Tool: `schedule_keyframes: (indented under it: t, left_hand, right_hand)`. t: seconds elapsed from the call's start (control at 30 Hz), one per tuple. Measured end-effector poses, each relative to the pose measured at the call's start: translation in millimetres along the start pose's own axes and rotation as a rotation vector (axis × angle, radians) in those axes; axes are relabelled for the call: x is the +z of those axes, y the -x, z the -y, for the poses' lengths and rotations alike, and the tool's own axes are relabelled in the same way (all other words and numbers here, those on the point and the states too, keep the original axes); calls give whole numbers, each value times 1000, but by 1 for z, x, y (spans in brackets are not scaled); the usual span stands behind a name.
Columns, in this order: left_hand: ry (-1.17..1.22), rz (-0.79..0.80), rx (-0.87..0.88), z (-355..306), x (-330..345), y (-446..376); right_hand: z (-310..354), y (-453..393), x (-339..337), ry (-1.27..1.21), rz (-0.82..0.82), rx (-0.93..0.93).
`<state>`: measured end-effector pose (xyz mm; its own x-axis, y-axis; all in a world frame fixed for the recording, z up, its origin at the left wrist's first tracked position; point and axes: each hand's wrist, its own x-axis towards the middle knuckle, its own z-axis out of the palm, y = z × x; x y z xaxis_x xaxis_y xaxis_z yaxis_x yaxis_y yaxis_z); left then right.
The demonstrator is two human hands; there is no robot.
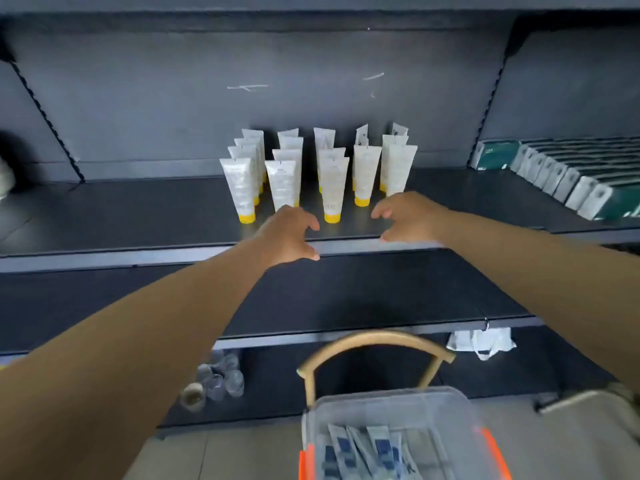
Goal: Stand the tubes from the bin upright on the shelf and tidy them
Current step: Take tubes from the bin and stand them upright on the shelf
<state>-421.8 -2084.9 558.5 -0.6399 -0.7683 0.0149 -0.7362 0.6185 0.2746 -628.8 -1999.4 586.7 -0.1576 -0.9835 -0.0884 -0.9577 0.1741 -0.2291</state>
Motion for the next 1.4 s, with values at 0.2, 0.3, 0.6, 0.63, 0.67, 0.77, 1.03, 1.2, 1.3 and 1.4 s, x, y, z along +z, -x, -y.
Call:
schedule_keyframes:
  t: [0.2, 0.3, 0.6, 0.63, 0.67, 0.77, 1.03, 1.2, 1.3, 1.4]
  left_hand:
    - [66, 301, -19, -8, 166, 74]
    - [121, 429, -49, -13, 244, 102]
    - [58, 699, -53, -34, 449, 141]
    - [48, 682, -43, -35, 463, 136]
    - [51, 658, -43, -37, 476, 129]
    - [65, 578, -54, -38, 507, 101]
    - [-79, 719, -139, -28, 567, 60]
    - [-227, 827, -141, -31, 589, 41]
    - [-260, 903, -151, -34, 596, 31]
    - [-302, 919, -131, -40, 596, 28]
  right_hand:
    - [-47, 71, 137, 38, 240, 76]
    - [-80, 95, 206, 38, 352, 126]
    - [-173, 124, 392, -83, 633, 281]
    - [-180, 122, 406, -90, 649, 284]
    - [-186, 119, 420, -102, 665, 287]
    - [-200, 109, 455, -136, 703, 285]
    - [-209, 84, 529, -187, 739, 244]
    - [-213, 83, 559, -169, 761, 265]
    - [-214, 82, 569, -218, 705, 301]
    - [-214, 78, 576, -232, 695, 305]
